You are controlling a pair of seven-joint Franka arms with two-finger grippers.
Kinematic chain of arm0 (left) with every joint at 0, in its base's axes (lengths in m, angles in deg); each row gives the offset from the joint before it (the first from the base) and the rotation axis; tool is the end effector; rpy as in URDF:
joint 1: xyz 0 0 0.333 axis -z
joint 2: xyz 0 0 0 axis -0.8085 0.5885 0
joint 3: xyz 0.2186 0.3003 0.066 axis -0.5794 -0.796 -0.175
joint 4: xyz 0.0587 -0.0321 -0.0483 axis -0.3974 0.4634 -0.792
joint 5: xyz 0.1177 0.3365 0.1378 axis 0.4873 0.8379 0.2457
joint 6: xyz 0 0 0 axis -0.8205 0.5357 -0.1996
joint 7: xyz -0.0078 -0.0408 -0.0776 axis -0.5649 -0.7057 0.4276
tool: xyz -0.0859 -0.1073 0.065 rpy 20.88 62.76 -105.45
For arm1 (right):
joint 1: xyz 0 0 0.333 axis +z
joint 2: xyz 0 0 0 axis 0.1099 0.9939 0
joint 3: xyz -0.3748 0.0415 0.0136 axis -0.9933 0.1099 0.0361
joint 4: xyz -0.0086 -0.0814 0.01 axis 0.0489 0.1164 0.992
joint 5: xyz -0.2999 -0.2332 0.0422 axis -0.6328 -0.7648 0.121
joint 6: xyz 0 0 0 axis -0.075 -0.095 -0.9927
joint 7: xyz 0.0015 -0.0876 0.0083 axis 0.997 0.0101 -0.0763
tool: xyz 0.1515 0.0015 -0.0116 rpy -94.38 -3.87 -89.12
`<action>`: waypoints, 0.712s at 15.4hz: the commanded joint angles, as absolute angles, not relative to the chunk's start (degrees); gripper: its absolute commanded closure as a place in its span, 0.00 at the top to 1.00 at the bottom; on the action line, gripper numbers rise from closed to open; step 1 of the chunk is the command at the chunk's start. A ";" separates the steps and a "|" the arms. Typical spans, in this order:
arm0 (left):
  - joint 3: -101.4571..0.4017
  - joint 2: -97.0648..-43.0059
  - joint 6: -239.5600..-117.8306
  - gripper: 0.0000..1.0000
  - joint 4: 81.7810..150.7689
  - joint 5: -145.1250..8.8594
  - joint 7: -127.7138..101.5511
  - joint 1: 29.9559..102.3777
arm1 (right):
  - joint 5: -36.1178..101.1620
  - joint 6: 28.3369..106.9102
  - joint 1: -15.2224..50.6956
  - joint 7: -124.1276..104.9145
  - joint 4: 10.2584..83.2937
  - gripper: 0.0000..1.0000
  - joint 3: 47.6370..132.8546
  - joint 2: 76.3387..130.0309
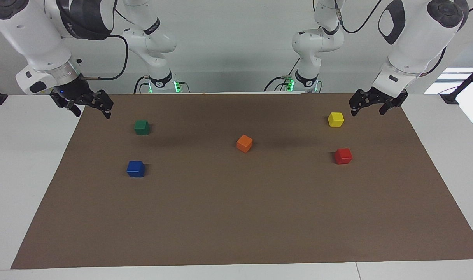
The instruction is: Transfer red block to right arm and stack on blue block
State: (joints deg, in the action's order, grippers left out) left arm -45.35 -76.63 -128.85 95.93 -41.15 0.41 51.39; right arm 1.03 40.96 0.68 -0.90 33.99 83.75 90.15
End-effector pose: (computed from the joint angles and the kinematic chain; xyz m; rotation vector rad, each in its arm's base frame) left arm 0.5560 -0.0476 0.6163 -3.1117 0.1007 0.0969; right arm 0.5534 -0.0501 0.6148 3.1236 -0.1506 -0.0648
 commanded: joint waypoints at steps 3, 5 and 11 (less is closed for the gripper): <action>-46.61 -78.07 -130.22 1.00 97.78 -41.94 1.13 52.37 | 1.23 42.31 0.16 0.06 35.31 1.00 84.36 89.07; -46.70 -78.25 -130.49 1.00 98.39 -41.94 1.31 52.46 | 1.23 42.31 0.16 0.15 35.31 1.00 84.36 89.07; -49.59 -79.13 -136.71 1.00 104.10 -41.94 5.07 52.37 | 1.32 42.22 0.16 0.06 35.13 1.00 84.45 89.07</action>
State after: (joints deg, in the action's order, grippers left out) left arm -47.26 -76.84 -132.51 99.18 -41.17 1.90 51.45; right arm 1.04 41.05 0.68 -0.90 33.99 83.76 90.15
